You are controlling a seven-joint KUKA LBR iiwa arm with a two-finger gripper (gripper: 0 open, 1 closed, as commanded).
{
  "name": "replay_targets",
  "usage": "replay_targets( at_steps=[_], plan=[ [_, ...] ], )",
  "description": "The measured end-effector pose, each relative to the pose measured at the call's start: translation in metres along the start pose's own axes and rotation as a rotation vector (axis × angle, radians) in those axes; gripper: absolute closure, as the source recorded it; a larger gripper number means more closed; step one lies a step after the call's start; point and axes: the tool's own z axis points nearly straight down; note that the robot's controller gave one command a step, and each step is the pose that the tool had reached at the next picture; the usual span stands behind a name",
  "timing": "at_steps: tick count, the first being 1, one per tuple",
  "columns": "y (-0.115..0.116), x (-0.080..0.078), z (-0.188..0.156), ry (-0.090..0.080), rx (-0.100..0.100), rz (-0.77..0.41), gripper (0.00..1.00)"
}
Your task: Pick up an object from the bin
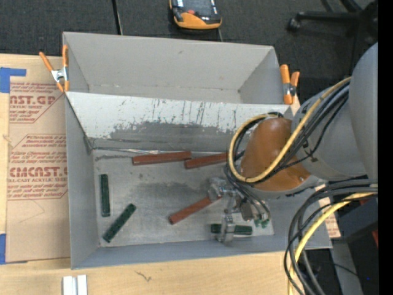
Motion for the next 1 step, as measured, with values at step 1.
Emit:
replay_targets(
  at_steps=[1],
  plan=[
    [0.0077, -0.0125, -0.0434, 0.008, -0.001, 0.037, 0.00]
  ],
)
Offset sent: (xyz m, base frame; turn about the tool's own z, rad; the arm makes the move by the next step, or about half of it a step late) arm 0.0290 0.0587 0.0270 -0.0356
